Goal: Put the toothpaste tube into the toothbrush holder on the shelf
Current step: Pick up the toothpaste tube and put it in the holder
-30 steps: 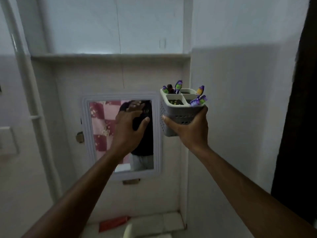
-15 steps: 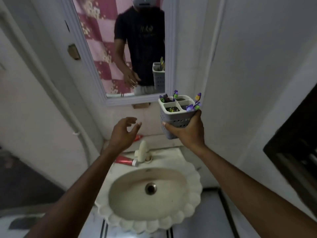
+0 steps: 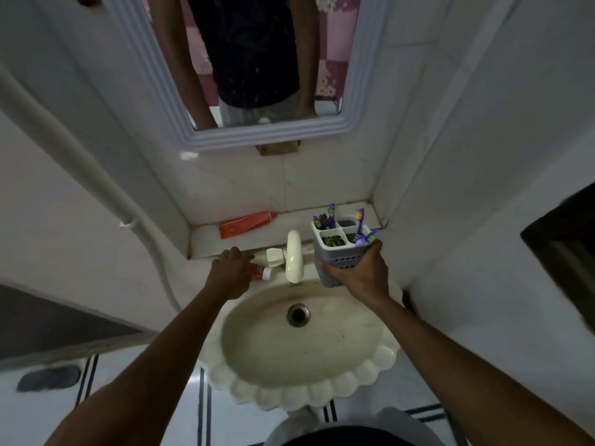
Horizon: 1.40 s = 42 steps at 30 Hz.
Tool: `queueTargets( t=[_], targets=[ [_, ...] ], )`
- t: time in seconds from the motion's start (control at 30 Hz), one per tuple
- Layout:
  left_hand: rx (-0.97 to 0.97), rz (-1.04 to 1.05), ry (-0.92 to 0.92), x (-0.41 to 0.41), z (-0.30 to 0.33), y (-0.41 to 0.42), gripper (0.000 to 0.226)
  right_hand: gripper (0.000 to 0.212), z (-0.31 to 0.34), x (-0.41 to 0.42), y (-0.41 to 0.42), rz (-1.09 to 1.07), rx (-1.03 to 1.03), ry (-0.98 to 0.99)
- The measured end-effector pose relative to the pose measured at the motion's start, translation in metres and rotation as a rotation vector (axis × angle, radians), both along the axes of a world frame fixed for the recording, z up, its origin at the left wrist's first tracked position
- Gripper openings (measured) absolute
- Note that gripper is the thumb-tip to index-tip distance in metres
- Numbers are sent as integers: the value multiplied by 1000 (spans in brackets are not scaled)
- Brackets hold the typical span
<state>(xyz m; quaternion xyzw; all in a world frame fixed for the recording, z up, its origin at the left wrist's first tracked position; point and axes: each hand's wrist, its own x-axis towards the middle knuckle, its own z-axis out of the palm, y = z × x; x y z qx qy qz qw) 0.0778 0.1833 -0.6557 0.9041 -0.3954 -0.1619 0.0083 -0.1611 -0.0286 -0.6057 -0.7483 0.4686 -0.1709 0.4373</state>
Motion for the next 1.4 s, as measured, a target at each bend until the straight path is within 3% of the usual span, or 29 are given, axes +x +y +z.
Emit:
queueTargets(
  t=[0.2,0.3,0.37,0.47,0.53,0.67,0.77,0.87,1.07,1.17,1.4],
  targets=[
    [91,-130,-187,10,-18,-6,52,121,-23,14,-2,5,42,-26],
    [100,-138,-241,8,-19,0,51,122,-35,22,-8,-8,29,-98],
    [83,-60,-282,-35,-6,-18,49,121,-35,-11,-45,82,92,-135],
    [-32,126,-167,-32,3,-4,38,121,-46,-6,-42,96,71,-136],
    [-217,288,-26,-32,20,-1,33,124,-47,-2,-41,93,62,-165],
    [-664,509,430,-63,101,-31,54,136,-50,-19,-59,74,47,-177],
    [-755,454,511,-67,145,-53,56,137,-50,-19,-48,68,73,-181],
    [-689,329,516,-68,172,-85,55,135,-45,-16,-37,66,86,-162],
    [-369,-15,122,-69,170,-141,35,135,-45,-12,-23,158,127,-152],
    [-304,-75,79,-75,168,-158,32,131,-41,-12,-24,166,142,-155],
    [-533,5,214,-75,157,-171,22,128,-39,-13,-29,172,147,-137]
  ],
)
